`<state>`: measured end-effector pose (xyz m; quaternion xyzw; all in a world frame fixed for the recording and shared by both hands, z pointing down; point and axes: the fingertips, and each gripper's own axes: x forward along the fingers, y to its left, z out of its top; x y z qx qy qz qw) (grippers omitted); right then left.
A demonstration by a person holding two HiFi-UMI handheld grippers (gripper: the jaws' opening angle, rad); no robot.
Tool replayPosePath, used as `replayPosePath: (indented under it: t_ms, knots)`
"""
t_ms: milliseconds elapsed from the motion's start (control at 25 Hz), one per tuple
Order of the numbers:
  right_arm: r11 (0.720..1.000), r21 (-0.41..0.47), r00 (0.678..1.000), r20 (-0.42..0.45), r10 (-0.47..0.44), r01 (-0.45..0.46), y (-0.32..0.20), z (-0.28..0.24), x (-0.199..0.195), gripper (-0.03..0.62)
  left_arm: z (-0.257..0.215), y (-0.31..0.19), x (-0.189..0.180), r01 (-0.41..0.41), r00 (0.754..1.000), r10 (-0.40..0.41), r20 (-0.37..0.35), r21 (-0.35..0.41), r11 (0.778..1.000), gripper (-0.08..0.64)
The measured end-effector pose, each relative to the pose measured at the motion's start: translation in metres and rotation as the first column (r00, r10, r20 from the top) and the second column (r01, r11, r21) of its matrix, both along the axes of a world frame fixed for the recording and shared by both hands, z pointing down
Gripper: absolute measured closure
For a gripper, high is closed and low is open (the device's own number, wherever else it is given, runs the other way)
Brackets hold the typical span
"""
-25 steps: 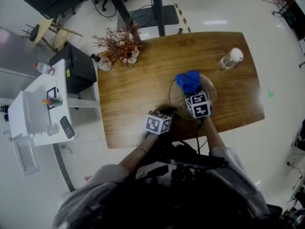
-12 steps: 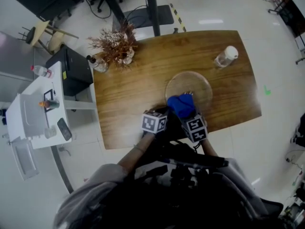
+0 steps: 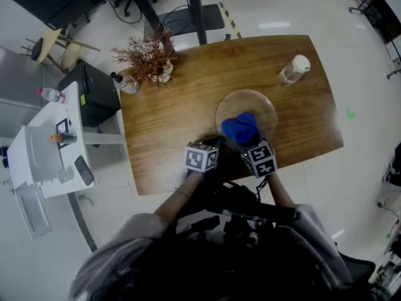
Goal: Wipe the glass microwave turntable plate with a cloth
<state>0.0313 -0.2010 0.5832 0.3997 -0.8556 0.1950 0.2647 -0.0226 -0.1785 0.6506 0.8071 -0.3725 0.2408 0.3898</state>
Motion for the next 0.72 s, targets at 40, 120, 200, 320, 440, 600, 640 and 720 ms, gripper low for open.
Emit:
replayPosePath:
  t_ms: [40, 120, 200, 320, 440, 600, 640, 720]
  knots:
    - [1.000, 0.016, 1.000, -0.014, 0.011, -0.011, -0.011, -0.001, 0.005, 0.397, 0.000, 0.000, 0.000, 0.001, 1.000, -0.001, 0.000, 0.002, 1.000, 0.560]
    - [0.998, 0.047, 0.998, -0.044, 0.040, -0.038, -0.035, -0.002, 0.017, 0.397, -0.002, 0.000, 0.001, -0.001, 1.000, 0.001, -0.009, -0.003, 1.000, 0.560]
    - [0.995, 0.074, 0.994, -0.071, 0.079, -0.073, -0.061, -0.003, 0.031, 0.397, -0.002, 0.001, 0.002, -0.003, 1.000, 0.003, -0.010, -0.009, 1.000, 0.560]
    - [0.984, 0.107, 0.982, -0.116, 0.152, -0.140, -0.099, -0.003, 0.054, 0.397, -0.002, 0.001, 0.001, -0.003, 1.000, 0.003, -0.004, -0.004, 1.000, 0.560]
    - [0.974, 0.110, 0.965, -0.152, 0.215, -0.200, -0.123, 0.003, 0.075, 0.397, -0.002, 0.001, 0.001, 0.000, 1.000, 0.000, 0.000, 0.000, 1.000, 0.560]
    - [0.977, 0.096, 0.969, -0.142, 0.203, -0.191, -0.111, 0.004, 0.074, 0.397, -0.002, 0.002, 0.002, -0.001, 1.000, 0.001, -0.006, 0.004, 1.000, 0.560]
    - [0.979, 0.094, 0.971, -0.138, 0.193, -0.181, -0.103, 0.004, 0.070, 0.397, -0.002, 0.001, 0.002, -0.002, 1.000, 0.002, -0.004, 0.005, 1.000, 0.560]
    - [0.981, 0.081, 0.975, -0.121, 0.187, -0.178, -0.082, 0.008, 0.064, 0.397, -0.002, 0.001, 0.001, -0.003, 1.000, 0.003, 0.002, 0.007, 1.000, 0.560]
